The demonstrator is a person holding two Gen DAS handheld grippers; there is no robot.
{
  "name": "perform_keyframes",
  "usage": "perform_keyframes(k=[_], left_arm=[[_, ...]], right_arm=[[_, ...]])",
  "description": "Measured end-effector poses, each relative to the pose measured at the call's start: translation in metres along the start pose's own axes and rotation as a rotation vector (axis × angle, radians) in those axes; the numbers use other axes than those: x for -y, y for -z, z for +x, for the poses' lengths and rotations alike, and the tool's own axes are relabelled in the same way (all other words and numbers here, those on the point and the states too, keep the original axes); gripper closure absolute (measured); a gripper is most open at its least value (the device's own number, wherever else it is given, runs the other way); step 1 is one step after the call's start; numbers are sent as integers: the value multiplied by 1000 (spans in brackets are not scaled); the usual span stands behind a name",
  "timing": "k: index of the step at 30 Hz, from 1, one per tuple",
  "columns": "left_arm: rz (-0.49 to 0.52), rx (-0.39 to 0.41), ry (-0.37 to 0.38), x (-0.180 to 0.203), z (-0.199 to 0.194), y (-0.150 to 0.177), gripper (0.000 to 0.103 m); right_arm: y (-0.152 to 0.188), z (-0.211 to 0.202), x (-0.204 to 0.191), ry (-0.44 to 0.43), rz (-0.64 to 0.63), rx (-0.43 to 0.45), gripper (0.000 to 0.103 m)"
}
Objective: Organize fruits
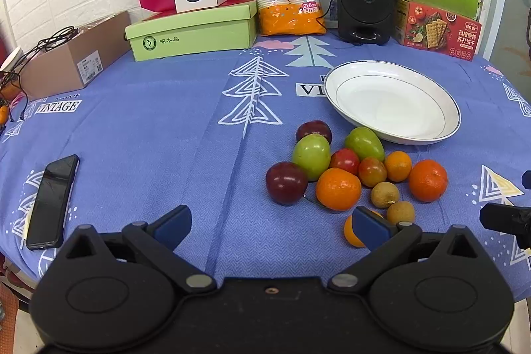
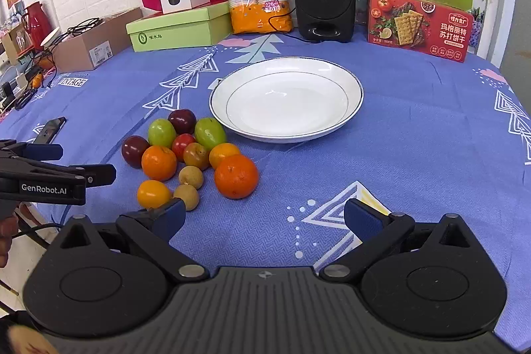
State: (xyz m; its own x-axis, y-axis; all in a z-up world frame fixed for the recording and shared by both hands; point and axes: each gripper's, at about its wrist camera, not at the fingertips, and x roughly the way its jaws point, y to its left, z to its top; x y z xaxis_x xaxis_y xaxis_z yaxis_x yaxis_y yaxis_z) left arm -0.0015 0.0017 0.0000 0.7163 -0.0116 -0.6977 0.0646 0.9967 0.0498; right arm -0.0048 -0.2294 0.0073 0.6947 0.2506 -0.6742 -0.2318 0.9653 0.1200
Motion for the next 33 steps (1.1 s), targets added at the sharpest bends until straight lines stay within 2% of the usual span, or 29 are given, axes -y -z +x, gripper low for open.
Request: perform_keyframes(k=[33], left_arm=[[-3, -12, -4, 1, 4, 0, 0]], right_arm=[[-3, 5, -4, -9, -15, -12, 0]])
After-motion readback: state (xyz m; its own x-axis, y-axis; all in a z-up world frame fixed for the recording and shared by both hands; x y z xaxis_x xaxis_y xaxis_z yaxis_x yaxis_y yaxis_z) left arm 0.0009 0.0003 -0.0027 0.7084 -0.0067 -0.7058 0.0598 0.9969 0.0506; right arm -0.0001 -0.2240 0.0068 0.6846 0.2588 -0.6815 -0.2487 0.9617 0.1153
